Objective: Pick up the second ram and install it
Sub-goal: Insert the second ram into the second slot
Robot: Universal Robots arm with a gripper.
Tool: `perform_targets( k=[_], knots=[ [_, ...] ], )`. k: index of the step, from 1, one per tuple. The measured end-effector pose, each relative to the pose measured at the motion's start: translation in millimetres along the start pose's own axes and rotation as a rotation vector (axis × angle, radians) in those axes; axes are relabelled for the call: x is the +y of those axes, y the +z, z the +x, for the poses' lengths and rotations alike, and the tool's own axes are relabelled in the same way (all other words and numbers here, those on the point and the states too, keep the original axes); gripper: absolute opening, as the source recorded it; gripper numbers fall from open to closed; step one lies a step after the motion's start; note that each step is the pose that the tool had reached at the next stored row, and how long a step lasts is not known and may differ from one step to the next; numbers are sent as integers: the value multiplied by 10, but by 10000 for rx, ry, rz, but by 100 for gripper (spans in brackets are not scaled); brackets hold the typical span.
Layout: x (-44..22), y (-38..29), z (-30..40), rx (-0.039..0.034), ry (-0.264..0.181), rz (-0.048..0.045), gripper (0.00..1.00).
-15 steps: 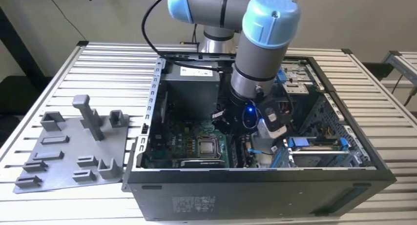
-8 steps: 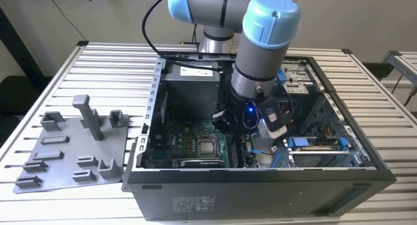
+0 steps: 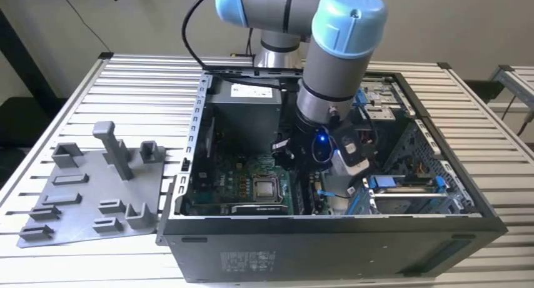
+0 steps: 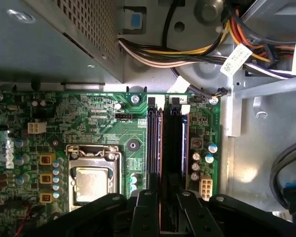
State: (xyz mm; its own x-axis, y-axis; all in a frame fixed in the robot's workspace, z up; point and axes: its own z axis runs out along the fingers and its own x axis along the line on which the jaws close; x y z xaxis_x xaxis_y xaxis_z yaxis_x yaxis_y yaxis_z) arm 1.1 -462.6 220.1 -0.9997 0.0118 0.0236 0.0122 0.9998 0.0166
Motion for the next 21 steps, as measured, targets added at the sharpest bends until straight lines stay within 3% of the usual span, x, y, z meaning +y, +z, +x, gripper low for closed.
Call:
perform_targets(
  k=[12,18,19,21],
  knots=[
    [9,-534,13,1,0,-2,22],
    [9,-538,13,2,0,5,20],
    [9,-538,14,2,1,6,13],
    [9,-538,14,2,0,8,11]
  ],
)
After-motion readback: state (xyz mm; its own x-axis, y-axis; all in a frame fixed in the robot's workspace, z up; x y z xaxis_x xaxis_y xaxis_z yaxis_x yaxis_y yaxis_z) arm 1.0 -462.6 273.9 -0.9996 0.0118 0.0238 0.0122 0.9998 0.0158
